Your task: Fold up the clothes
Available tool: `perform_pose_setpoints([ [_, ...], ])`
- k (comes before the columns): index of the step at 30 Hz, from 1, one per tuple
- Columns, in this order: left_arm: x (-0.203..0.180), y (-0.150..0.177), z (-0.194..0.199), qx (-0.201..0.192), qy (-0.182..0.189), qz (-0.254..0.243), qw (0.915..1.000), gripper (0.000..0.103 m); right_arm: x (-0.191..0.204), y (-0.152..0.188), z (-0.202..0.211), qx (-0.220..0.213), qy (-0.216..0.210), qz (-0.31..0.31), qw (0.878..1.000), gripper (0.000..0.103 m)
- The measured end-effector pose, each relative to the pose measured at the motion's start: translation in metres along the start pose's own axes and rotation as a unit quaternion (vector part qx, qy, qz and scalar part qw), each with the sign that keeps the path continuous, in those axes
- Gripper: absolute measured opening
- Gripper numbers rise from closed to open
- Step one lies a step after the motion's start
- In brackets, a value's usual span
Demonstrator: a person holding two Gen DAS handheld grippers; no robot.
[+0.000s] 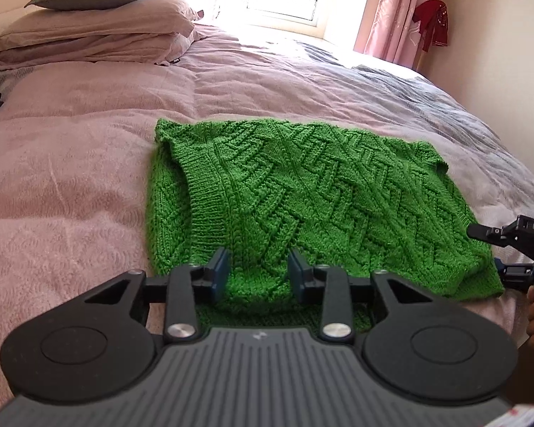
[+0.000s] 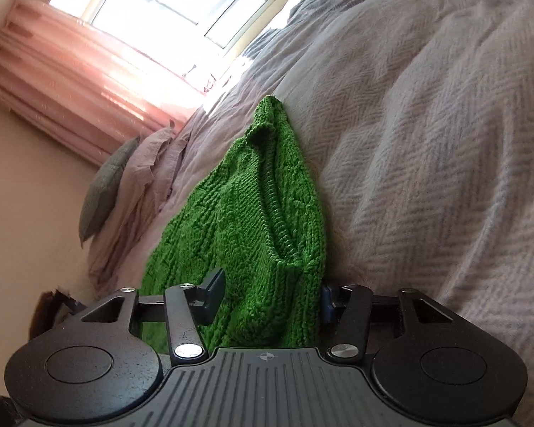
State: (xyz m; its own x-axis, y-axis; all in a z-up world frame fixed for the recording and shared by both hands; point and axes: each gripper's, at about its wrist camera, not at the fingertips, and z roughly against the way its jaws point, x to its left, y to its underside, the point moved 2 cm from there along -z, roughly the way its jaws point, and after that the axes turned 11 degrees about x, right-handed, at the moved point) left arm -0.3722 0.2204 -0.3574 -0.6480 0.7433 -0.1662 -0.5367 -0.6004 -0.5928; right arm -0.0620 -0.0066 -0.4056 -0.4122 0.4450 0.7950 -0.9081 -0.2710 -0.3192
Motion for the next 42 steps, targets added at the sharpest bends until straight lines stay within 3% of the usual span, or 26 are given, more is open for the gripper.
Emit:
perform_pose_setpoints([
  [4,-0.001,0.001,-0.002,-0.002,0.0,-0.002,1.0,0.031,-0.003,-0.005,-0.003,0.003,-0.026,-0.024,0.999,0.029],
  [8,-0.001,0.0,-0.003,-0.002,0.004,-0.003,1.0,0.031,0.003,-0.005,-0.005,0.003,-0.019,-0.018,1.0,0.028],
  [11,0.0,0.001,-0.005,0.0,0.005,-0.007,1.0,0.031,0.005,-0.006,-0.011,0.008,0.018,-0.014,1.0,0.02],
  [21,0.003,-0.001,-0.006,0.004,0.013,-0.018,0.9998,0.031,0.027,-0.003,-0.013,0.009,0.092,0.008,0.996,0.018],
  [26,0.008,-0.003,-0.004,0.001,0.023,-0.008,0.9997,0.031,0.063,-0.001,-0.02,0.016,0.188,0.085,0.978,0.017],
  [29,0.021,-0.006,0.007,-0.014,0.024,0.018,0.9994,0.03,0.108,0.001,-0.026,0.009,0.262,0.165,0.951,0.017],
  [32,0.045,-0.008,0.021,-0.032,0.006,0.052,0.9981,0.029,0.177,0.014,-0.038,-0.019,0.303,0.3,0.904,0.016],
  [33,0.054,-0.007,0.024,-0.034,0.002,0.063,0.9974,0.029,0.2,0.024,-0.044,-0.025,0.311,0.346,0.885,0.016],
  [37,0.089,0.0,0.032,-0.03,-0.013,0.106,0.9938,0.027,0.278,0.099,-0.099,-0.025,0.321,0.552,0.769,0.016],
  [40,0.11,0.014,0.036,-0.023,-0.014,0.139,0.9899,0.027,0.292,0.162,-0.138,0.008,0.3,0.639,0.708,0.016],
  [42,0.119,0.024,0.037,-0.022,-0.006,0.155,0.9876,0.027,0.284,0.198,-0.161,0.033,0.285,0.675,0.679,0.016],
])
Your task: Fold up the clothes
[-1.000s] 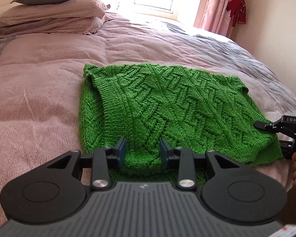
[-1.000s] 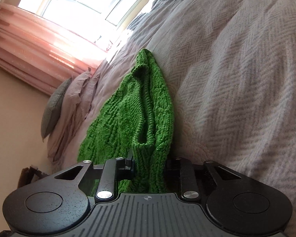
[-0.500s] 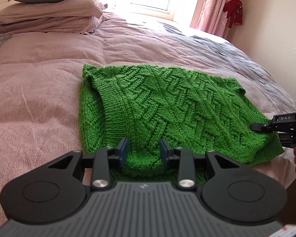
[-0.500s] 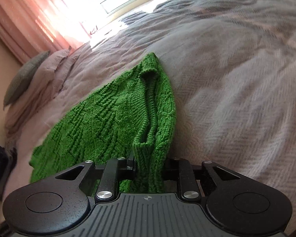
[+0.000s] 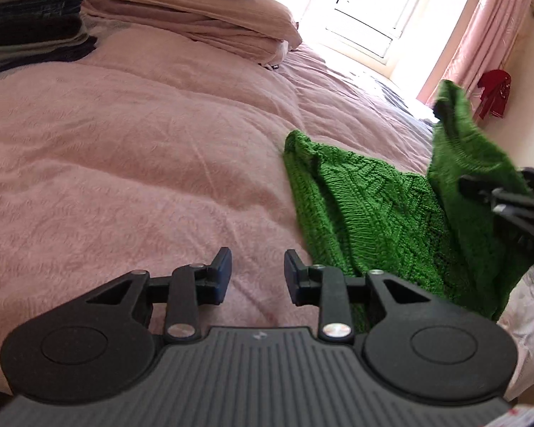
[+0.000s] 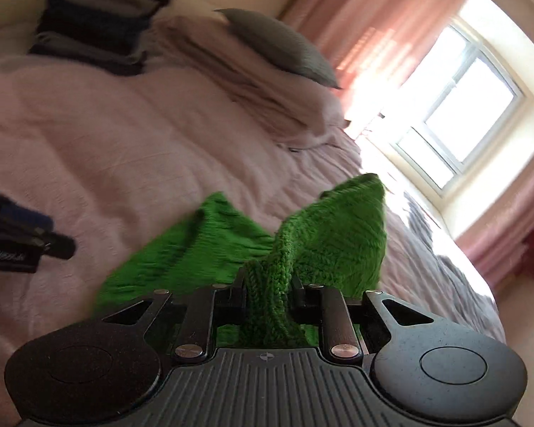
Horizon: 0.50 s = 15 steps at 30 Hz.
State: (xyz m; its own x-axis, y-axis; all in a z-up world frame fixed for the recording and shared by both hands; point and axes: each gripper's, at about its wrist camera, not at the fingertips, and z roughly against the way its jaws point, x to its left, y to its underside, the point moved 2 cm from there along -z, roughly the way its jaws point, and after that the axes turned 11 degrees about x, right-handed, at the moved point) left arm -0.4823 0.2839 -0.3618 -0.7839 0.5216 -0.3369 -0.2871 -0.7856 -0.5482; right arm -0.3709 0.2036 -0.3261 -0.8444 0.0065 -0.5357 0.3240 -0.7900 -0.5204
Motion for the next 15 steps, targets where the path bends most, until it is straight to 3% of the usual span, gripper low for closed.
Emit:
perform_pose_setpoints([
  [3,0.008,0.008,0.003,-0.001,0.009,0.01,0.9999,0.025,0.057,0.017,-0.026,0.019,-0.04,0.068,0.997,0.024],
  [6,0.008,0.009,0.005,0.0,0.011,0.011,0.9999,0.024,0.078,0.032,-0.025,-0.009,0.019,0.111,0.994,0.032],
  [9,0.006,0.007,0.008,0.004,0.021,0.019,0.9996,0.024,0.054,0.036,-0.004,-0.022,-0.022,0.069,0.997,0.051],
  [10,0.005,0.006,0.011,0.004,0.029,0.023,0.9993,0.024,0.042,0.039,0.006,-0.034,-0.042,0.049,0.997,0.063],
  [15,-0.007,0.005,0.026,0.005,0.099,0.043,0.9941,0.024,-0.024,0.072,0.048,-0.066,-0.113,-0.084,0.988,0.066],
])
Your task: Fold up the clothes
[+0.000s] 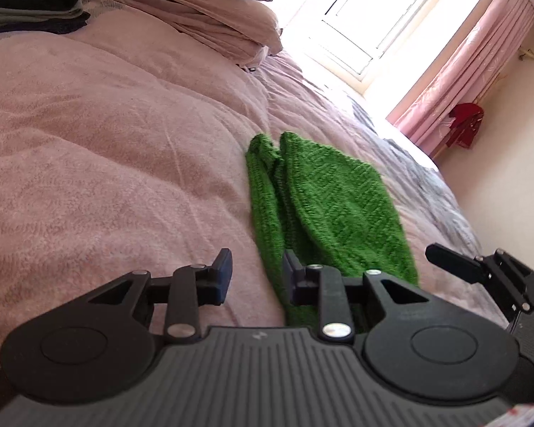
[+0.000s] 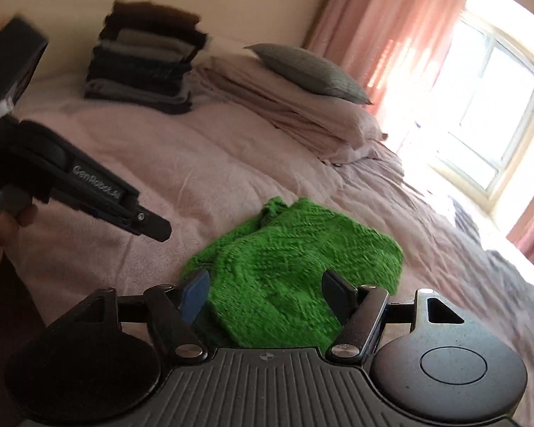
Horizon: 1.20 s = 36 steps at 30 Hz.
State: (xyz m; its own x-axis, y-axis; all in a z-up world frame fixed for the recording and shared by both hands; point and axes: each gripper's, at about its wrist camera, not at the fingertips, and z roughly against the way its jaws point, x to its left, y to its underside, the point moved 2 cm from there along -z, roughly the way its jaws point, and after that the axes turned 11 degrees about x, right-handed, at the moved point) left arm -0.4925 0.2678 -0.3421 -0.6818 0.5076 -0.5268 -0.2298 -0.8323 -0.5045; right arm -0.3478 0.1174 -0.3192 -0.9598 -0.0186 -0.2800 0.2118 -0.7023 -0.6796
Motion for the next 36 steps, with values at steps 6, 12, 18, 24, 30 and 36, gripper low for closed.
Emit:
perform_pose_setpoints([
  [6,-0.017,-0.002,-0.014,0.029,0.105,0.039,0.9933,0.024,-0.109,0.04,-0.019,0.064,0.006,-0.291,0.955,0.048],
  [12,-0.024,-0.005,-0.052,0.054,0.106,0.071,0.9904,0.024,-0.17,0.085,-0.071,0.1,-0.103,-0.503,0.852,0.033],
  [18,-0.028,-0.007,-0.074,0.054,0.088,0.085,0.991,0.025,-0.174,0.066,-0.086,0.102,-0.127,-0.507,0.846,0.033],
  [24,-0.053,-0.001,-0.05,-0.037,0.026,0.01,0.9989,0.011,-0.156,0.05,-0.089,0.102,-0.11,-0.469,0.87,0.033],
  [30,-0.05,0.013,-0.044,-0.041,-0.041,-0.022,0.9981,0.011,-0.128,0.028,-0.099,0.11,-0.068,-0.39,0.912,0.033],
  [36,-0.012,0.008,-0.049,-0.005,0.032,0.063,0.9975,0.015,-0.137,0.045,-0.082,0.112,-0.055,-0.39,0.912,0.033],
])
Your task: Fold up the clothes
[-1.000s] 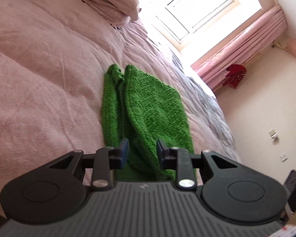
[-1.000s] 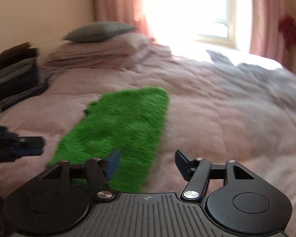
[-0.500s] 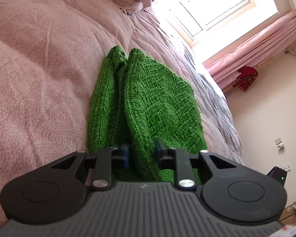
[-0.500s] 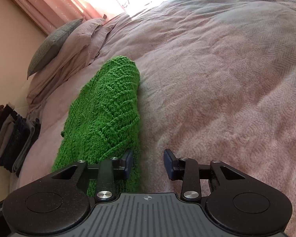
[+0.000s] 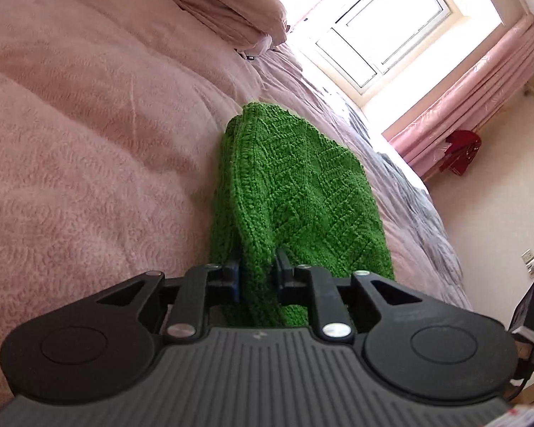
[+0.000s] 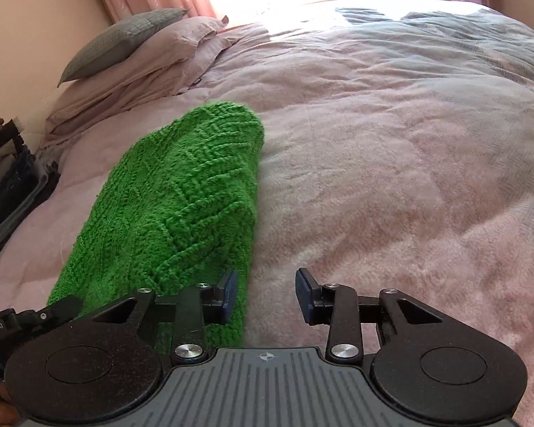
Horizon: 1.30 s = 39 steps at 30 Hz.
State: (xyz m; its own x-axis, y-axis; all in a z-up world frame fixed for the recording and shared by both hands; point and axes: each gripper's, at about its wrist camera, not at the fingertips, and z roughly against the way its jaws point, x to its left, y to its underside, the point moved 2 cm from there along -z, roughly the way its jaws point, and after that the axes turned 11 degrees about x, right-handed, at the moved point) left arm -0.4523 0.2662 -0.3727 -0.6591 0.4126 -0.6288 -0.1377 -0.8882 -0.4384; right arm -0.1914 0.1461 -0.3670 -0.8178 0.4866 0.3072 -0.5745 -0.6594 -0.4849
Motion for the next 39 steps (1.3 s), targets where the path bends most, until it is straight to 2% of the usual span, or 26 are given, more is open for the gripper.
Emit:
perform_pose_setpoints([
  [3,0.0,0.005,0.015,-0.003,0.002,0.001,1.0,0.018,-0.003,0.005,0.028,-0.049,-0.046,0.005,0.998,0.033],
  [6,-0.004,0.011,0.029,-0.02,-0.011,-0.011,0.9997,0.018,0.014,0.01,0.039,-0.065,-0.085,0.061,0.992,0.033],
  [8,-0.012,0.012,0.026,-0.025,-0.025,-0.037,0.9987,0.018,0.027,0.018,0.028,-0.05,-0.076,0.093,0.991,0.032],
  [10,-0.017,0.014,0.012,-0.015,-0.065,-0.072,0.9952,0.02,0.032,0.025,0.007,-0.027,-0.042,0.115,0.992,0.031],
  [12,-0.016,0.015,0.0,-0.014,-0.081,-0.086,0.9929,0.023,0.027,0.028,-0.005,-0.007,-0.042,0.096,0.995,0.031],
  [15,-0.012,0.011,0.006,-0.008,-0.062,-0.055,0.9965,0.023,0.017,0.025,0.008,-0.013,-0.071,0.068,0.995,0.032],
  [16,-0.011,0.012,0.013,-0.012,-0.057,-0.047,0.9972,0.028,0.012,0.025,0.014,-0.013,-0.078,0.058,0.995,0.033],
  [18,-0.008,0.015,0.024,-0.008,-0.045,-0.027,0.9986,0.031,0.003,0.027,0.021,-0.012,-0.088,0.037,0.995,0.041],
  [19,-0.005,0.018,0.03,-0.003,-0.033,-0.013,0.9994,0.031,-0.004,0.028,0.025,-0.011,-0.093,0.024,0.995,0.054],
  [20,-0.003,0.024,0.036,0.003,-0.019,0.006,0.9998,0.034,-0.012,0.03,0.028,-0.009,-0.104,0.007,0.994,0.062],
  [21,0.0,0.031,0.039,0.011,-0.003,0.021,0.9997,0.036,-0.018,0.032,0.028,-0.007,-0.117,-0.006,0.993,0.062],
  [23,0.002,0.044,0.04,0.025,0.019,0.051,0.9982,0.049,-0.032,0.038,0.029,0.001,-0.145,-0.046,0.988,0.063],
  [26,0.012,0.055,0.028,0.018,0.032,0.099,0.9944,0.05,-0.045,0.044,0.026,0.009,-0.168,-0.091,0.982,0.063],
  [29,0.021,0.053,0.014,0.01,0.06,0.143,0.9878,0.053,-0.053,0.045,0.028,0.006,-0.184,-0.111,0.977,0.063],
  [31,0.021,0.051,0.006,0.007,0.067,0.149,0.9865,0.053,-0.057,0.044,0.027,0.003,-0.187,-0.119,0.975,0.063],
  [33,0.018,0.049,0.0,0.0,0.066,0.142,0.9877,0.053,-0.06,0.043,0.026,0.002,-0.188,-0.124,0.974,0.063],
  [34,0.016,0.048,-0.003,-0.003,0.067,0.142,0.9877,0.047,-0.061,0.042,0.025,0.002,-0.188,-0.125,0.974,0.063],
  [35,0.014,0.046,-0.005,-0.003,0.069,0.139,0.9878,0.027,-0.062,0.042,0.025,0.003,-0.187,-0.126,0.974,0.063],
  [39,0.0,0.035,0.001,-0.009,0.044,0.091,0.9949,0.016,-0.065,0.039,0.03,0.0,-0.17,-0.115,0.979,0.063],
])
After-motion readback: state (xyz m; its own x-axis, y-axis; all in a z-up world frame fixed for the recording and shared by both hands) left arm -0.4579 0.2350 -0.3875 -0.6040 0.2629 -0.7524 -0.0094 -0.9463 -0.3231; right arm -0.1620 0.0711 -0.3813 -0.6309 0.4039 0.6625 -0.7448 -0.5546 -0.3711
